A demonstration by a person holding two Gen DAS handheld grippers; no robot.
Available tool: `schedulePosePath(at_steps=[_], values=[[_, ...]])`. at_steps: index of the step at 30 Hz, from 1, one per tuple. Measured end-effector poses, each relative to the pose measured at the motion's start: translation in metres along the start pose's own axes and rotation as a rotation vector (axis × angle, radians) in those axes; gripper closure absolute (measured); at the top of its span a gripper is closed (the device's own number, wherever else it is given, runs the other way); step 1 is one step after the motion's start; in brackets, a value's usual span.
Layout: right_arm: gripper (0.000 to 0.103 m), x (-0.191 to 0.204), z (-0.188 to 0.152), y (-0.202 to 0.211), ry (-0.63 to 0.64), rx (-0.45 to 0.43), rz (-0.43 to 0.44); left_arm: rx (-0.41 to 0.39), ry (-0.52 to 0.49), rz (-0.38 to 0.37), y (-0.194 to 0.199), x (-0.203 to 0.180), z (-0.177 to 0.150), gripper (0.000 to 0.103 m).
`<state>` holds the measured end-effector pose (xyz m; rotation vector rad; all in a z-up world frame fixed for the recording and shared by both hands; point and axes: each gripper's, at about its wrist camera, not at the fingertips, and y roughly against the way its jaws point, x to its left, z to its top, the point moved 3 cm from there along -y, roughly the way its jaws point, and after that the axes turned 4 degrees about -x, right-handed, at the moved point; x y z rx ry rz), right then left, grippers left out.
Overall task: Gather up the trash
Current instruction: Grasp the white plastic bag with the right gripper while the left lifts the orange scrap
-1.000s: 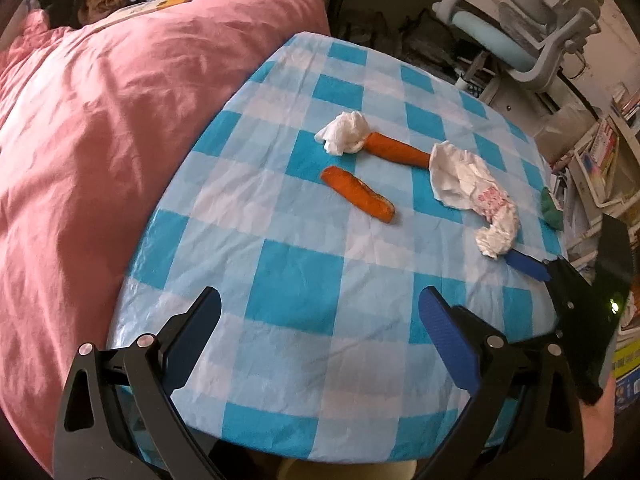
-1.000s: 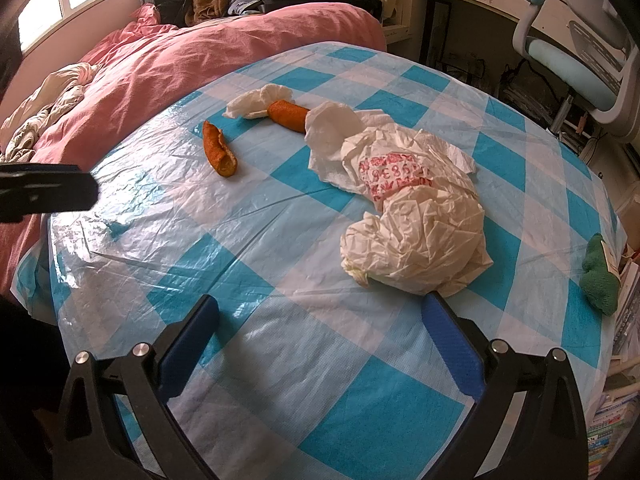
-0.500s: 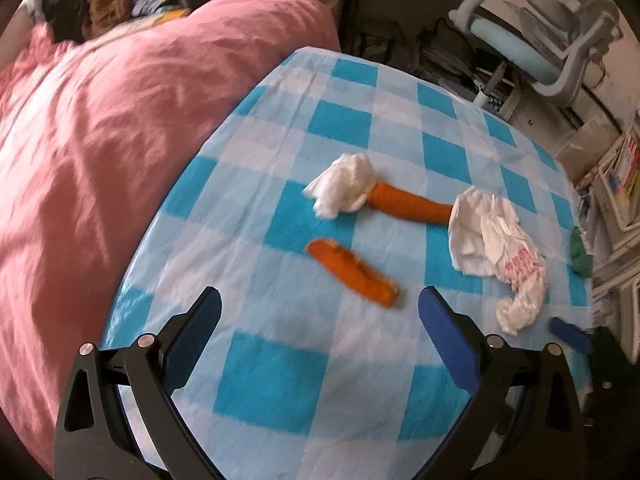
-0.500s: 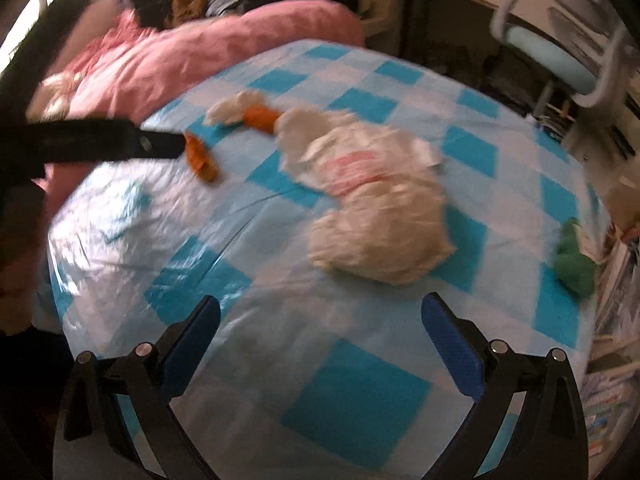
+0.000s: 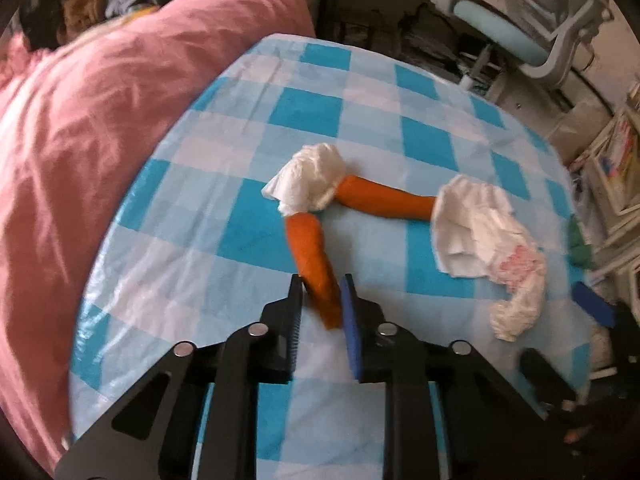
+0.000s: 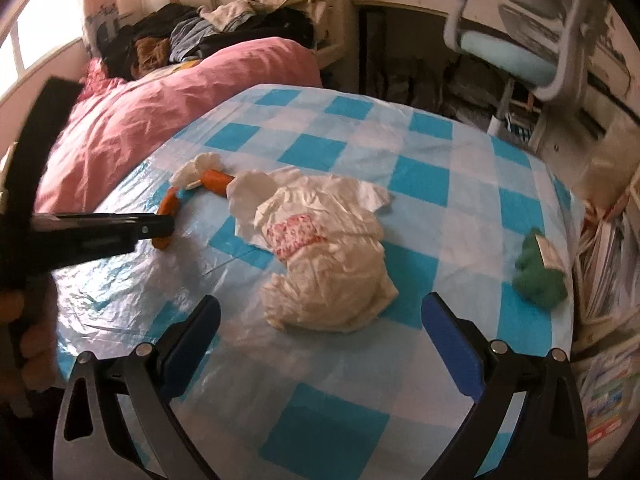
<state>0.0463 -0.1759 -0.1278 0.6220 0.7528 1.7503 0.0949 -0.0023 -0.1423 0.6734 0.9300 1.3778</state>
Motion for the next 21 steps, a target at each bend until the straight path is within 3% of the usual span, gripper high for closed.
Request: schedulePosePath(at_steps=[7, 10, 11, 13, 21], values=[[0.008, -0.01, 0.006, -0.026, -0.018, 0.029, -0.03, -0.045, -0.032, -0.061, 0.021, -0.014, 0.003, 0.089], [0.038, -0.016, 0.004, -0.032, -0.045, 0.045, 0.005, -0.051, -0.055, -0.061, 0.025, -0.018, 0.004, 0.089], [0.057, -0.018, 0.004, -0.03, -0.055, 0.045, 0.015, -0.05, -0.054, -0.062, 0.027, -0.018, 0.004, 0.089], [0.066, -0.023, 0.002, -0.022, -0.102, 0.041, 0.065, -0.053, -0.047, -0.064, 0.03, -0.016, 0.005, 0.089], [0.067, -0.022, -0.015, 0.031, -0.158, -0.002, 0.121, -0.053, 0.048, -0.069, 0.04, 0.016, 0.002, 0.089]])
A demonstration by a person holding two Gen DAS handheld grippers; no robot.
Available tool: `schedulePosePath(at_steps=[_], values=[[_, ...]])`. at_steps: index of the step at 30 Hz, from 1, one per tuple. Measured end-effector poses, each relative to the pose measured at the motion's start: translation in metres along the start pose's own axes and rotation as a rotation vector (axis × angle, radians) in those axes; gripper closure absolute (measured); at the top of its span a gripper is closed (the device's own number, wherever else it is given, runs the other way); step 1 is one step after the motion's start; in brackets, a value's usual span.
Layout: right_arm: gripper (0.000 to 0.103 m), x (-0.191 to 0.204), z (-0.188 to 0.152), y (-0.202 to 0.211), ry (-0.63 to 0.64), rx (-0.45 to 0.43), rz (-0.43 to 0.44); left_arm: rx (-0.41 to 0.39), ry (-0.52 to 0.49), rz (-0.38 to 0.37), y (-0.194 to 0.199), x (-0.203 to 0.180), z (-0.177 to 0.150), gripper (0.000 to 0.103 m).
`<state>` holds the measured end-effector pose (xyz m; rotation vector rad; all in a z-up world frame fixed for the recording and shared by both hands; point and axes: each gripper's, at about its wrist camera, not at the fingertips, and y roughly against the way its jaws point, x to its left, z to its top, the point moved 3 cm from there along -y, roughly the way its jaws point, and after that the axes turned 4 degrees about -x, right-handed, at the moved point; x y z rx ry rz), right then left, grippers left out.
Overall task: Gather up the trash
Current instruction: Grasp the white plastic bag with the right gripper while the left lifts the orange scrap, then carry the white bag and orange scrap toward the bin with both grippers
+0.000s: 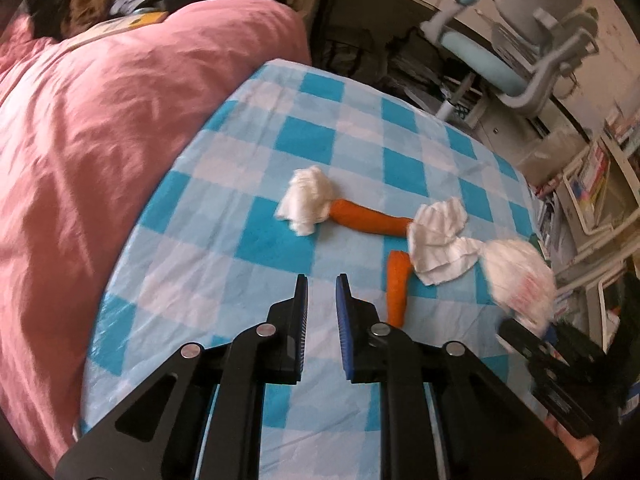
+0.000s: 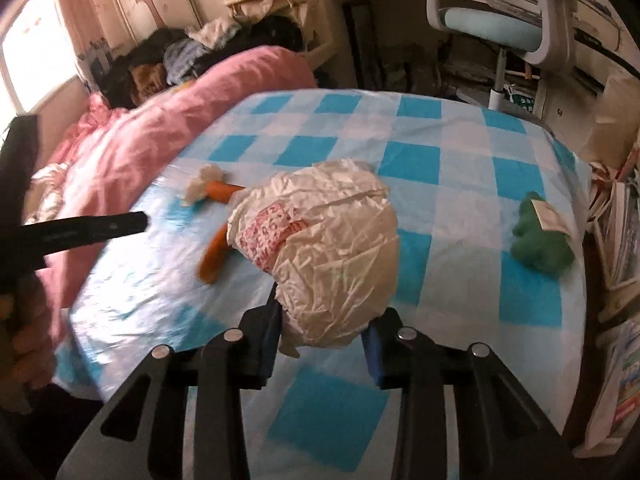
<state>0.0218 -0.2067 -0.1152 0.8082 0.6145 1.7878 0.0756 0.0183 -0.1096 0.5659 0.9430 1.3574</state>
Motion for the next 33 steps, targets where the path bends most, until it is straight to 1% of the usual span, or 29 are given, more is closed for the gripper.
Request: schedulePosePath(at_steps=[2, 3, 4, 6, 8, 9, 10, 11, 12, 13, 15, 16, 17, 19, 20, 21, 22, 23, 24, 25, 26, 27, 30, 33], values=[[0.067, 0.006, -0.01, 0.007, 0.003, 0.021, 0.016, 0.003, -0.018, 0.014, -0.002, -0.001, -0.002, 0.087], [0.067, 0.009, -0.022, 0.009, 0.008, 0.053, 0.02, 0.01, -0.03, 0.012, -0.005, -0.004, -0.004, 0.08], [0.066, 0.01, -0.026, 0.007, 0.011, 0.071, 0.02, 0.017, -0.042, 0.004, -0.009, -0.009, -0.007, 0.068], [0.064, 0.01, -0.038, 0.005, 0.015, 0.115, 0.016, 0.013, -0.079, 0.006, -0.015, -0.019, -0.011, 0.054], [0.06, 0.009, -0.045, 0.002, 0.031, 0.139, -0.001, 0.005, -0.144, 0.033, -0.022, -0.033, -0.014, 0.051], [0.06, 0.008, -0.047, 0.003, 0.04, 0.134, -0.001, 0.002, -0.16, 0.042, -0.023, -0.038, -0.015, 0.048], [0.057, 0.007, -0.047, 0.003, 0.036, 0.134, 0.001, -0.004, -0.177, 0.055, -0.026, -0.042, -0.015, 0.042], [0.048, 0.006, -0.046, 0.004, 0.033, 0.131, -0.001, -0.01, -0.182, 0.061, -0.027, -0.045, -0.015, 0.04], [0.042, 0.005, -0.046, 0.004, 0.031, 0.128, -0.009, -0.018, -0.188, 0.065, -0.028, -0.048, -0.014, 0.036], [0.033, 0.005, -0.045, 0.004, 0.034, 0.124, -0.024, -0.019, -0.194, 0.073, -0.03, -0.051, -0.014, 0.033], [0.032, 0.008, -0.044, 0.003, 0.056, 0.114, -0.051, -0.023, -0.208, 0.097, -0.033, -0.055, -0.013, 0.032], [0.031, 0.009, -0.044, 0.003, 0.068, 0.11, -0.064, -0.028, -0.22, 0.125, -0.036, -0.057, -0.013, 0.032], [0.029, 0.01, -0.044, 0.002, 0.083, 0.104, -0.082, -0.03, -0.23, 0.138, -0.038, -0.059, -0.013, 0.032], [0.028, 0.011, -0.042, 0.002, 0.123, 0.089, -0.119, -0.028, -0.244, 0.154, -0.043, -0.062, -0.014, 0.032], [0.028, 0.011, -0.042, 0.002, 0.135, 0.082, -0.129, -0.023, -0.244, 0.149, -0.047, -0.063, -0.015, 0.036], [0.028, 0.013, -0.041, 0.003, 0.146, 0.071, -0.132, -0.016, -0.243, 0.133, -0.051, -0.064, -0.016, 0.055], [0.029, 0.012, -0.041, 0.003, 0.147, 0.07, -0.125, 0.005, -0.248, 0.112, -0.055, -0.066, -0.017, 0.082], [0.04, 0.012, -0.041, 0.002, 0.148, 0.073, -0.115, -0.003, -0.26, 0.126, -0.056, -0.066, -0.018, 0.087], [0.049, 0.012, -0.041, -0.001, 0.144, 0.086, -0.095, -0.012, -0.281, 0.13, -0.055, -0.069, -0.019, 0.087], [0.055, 0.013, -0.04, -0.001, 0.142, 0.088, -0.087, -0.004, -0.284, 0.102, -0.054, -0.07, -0.021, 0.088], [0.062, 0.014, -0.04, 0.0, 0.142, 0.084, -0.079, -0.003, -0.287, 0.093, -0.052, -0.071, -0.023, 0.088], [0.065, 0.017, -0.038, 0.001, 0.145, 0.077, -0.068, -0.014, -0.302, 0.097, -0.048, -0.073, -0.025, 0.088], [0.067, 0.025, -0.038, 0.004, 0.148, 0.07, -0.049, -0.057, -0.346, 0.117, -0.029, -0.077, -0.032, 0.088], [0.069, 0.032, -0.04, 0.005, 0.148, 0.061, -0.039, -0.104, -0.365, 0.133, -0.005, -0.074, -0.039, 0.088]])
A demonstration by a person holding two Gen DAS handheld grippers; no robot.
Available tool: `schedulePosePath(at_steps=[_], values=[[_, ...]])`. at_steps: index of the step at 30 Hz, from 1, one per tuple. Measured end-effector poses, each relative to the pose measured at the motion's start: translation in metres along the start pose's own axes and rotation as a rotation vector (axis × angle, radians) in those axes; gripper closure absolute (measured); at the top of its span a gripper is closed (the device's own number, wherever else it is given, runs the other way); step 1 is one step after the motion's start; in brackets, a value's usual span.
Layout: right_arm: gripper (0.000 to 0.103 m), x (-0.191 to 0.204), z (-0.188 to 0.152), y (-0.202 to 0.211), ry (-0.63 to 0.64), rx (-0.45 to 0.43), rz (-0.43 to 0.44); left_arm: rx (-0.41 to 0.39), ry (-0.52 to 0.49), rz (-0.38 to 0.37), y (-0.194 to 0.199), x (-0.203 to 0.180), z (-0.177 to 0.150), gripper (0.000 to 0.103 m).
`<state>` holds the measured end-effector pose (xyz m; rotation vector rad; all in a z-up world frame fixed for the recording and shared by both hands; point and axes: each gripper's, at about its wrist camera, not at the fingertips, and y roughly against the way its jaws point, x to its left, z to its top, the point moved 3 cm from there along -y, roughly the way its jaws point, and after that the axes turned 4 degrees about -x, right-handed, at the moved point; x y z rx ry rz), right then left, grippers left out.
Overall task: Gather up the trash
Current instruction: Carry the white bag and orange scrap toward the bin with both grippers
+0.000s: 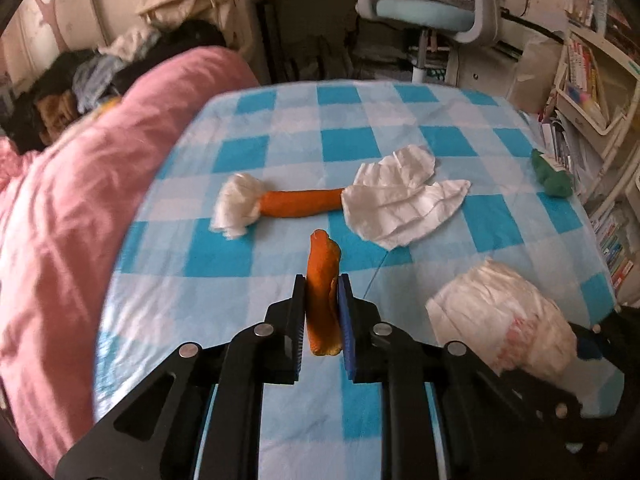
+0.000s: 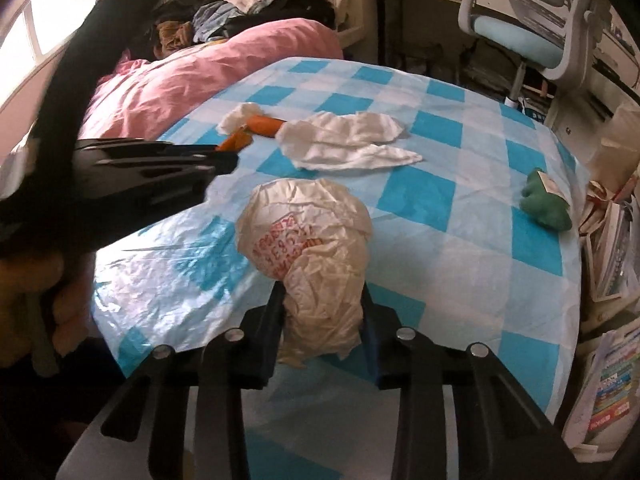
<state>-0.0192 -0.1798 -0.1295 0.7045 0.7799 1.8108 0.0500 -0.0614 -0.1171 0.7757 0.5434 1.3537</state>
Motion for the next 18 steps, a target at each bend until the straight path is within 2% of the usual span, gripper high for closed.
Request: schedulePosePath(at_steps=[9, 18], values=[[0.069, 0.02, -0.009, 0.017, -0.047, -0.071, 0.049, -0.098, 0.041, -0.012, 0.062, 0.015, -0.02, 0.088], [0.069, 0.029, -0.015, 0.034, -0.077, -0.159, 0.049, -0.135, 0.076, -0.037, 0.087, 0.02, -0.033, 0.088]])
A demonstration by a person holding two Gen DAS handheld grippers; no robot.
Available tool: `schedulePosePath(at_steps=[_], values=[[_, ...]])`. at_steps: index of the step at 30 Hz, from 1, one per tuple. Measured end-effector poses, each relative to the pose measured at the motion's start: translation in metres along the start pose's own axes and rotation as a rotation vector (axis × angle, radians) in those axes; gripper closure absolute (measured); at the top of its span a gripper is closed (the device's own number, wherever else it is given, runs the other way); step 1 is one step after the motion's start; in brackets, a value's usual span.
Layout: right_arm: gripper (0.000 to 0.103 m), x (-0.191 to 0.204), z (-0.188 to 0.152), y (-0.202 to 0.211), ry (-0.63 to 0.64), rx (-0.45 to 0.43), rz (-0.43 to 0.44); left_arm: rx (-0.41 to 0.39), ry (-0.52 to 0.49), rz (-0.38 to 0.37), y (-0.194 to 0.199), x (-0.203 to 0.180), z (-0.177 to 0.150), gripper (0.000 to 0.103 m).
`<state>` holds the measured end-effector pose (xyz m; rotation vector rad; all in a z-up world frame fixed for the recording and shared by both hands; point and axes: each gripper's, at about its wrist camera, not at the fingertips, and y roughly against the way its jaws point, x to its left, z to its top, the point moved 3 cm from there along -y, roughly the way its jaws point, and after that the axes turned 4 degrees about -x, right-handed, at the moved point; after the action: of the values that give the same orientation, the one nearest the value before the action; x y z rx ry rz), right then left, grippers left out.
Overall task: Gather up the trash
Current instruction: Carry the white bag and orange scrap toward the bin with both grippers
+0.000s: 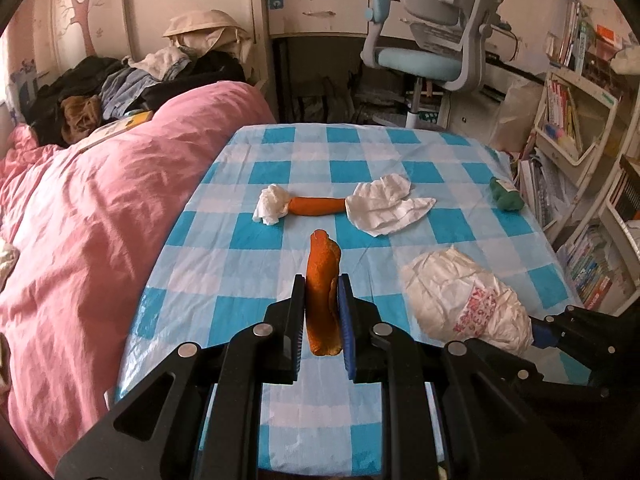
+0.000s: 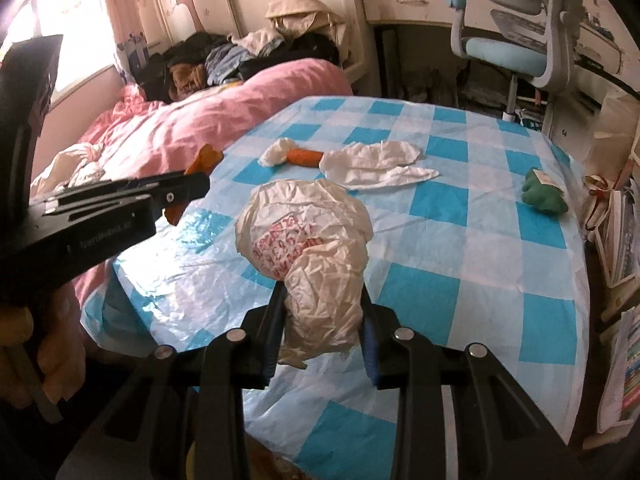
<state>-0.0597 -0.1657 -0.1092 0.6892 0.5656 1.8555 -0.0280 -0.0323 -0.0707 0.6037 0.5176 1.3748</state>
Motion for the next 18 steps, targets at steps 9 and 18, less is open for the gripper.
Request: schedulePosePath(at_steps=[9, 18], values=[[0.069, 0.01, -0.005, 0.009, -0.011, -0.051, 0.009, -0.009, 0.033, -0.01, 0.012, 0.007, -0.007, 0.088], [0.068, 0.017, -0.013, 0.019, -0.015, -0.076, 0.035, -0.012, 0.056, -0.014, 0.022, 0.011, -0.014, 0.088]])
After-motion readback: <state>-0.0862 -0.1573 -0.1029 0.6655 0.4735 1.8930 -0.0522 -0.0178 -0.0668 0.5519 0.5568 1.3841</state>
